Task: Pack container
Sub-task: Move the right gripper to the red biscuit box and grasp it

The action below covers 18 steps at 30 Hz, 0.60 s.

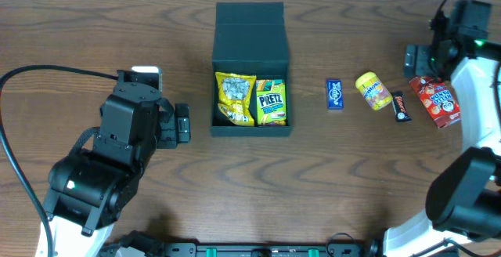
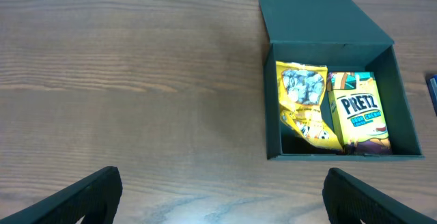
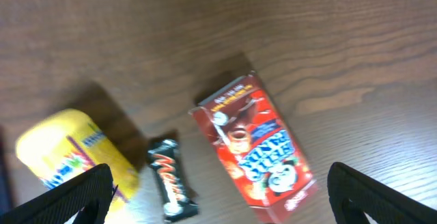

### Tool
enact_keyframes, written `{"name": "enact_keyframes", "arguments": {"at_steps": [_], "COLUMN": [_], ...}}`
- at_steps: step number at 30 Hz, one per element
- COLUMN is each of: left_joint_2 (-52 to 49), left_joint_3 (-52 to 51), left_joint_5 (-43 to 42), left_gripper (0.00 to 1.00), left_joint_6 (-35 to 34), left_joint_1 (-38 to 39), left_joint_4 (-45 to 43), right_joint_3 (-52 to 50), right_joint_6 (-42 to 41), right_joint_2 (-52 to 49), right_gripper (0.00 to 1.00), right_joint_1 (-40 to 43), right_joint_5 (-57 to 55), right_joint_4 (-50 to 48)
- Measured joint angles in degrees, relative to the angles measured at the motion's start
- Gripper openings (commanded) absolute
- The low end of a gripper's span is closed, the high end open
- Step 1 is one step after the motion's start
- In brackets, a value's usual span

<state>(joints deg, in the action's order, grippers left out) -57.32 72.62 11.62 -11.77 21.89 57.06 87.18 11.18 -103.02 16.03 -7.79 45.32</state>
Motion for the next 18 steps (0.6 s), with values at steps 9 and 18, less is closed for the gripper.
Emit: {"name": "enact_keyframes", "arguments": {"at_steps": [9,18], "left_joint_2": [0.0,0.0], "left_joint_3": [0.0,0.0], "left_joint_5": [0.0,0.0], "left_gripper": [0.95,0.95], "left_joint_6": [0.0,0.0], "left_joint_1": [0.0,0.0], "left_joint_4": [0.0,0.0], "right_joint_3": [0.0,0.0], "right_joint_6": [14.3,25.2], "right_joint_2": [-1.1,-9.5], "right_gripper": [0.99,0.99], "right_joint_1": [8.6,11.2], "right_joint_5": [5.7,11.6], "right_joint_4": [-0.2,-0.2]}}
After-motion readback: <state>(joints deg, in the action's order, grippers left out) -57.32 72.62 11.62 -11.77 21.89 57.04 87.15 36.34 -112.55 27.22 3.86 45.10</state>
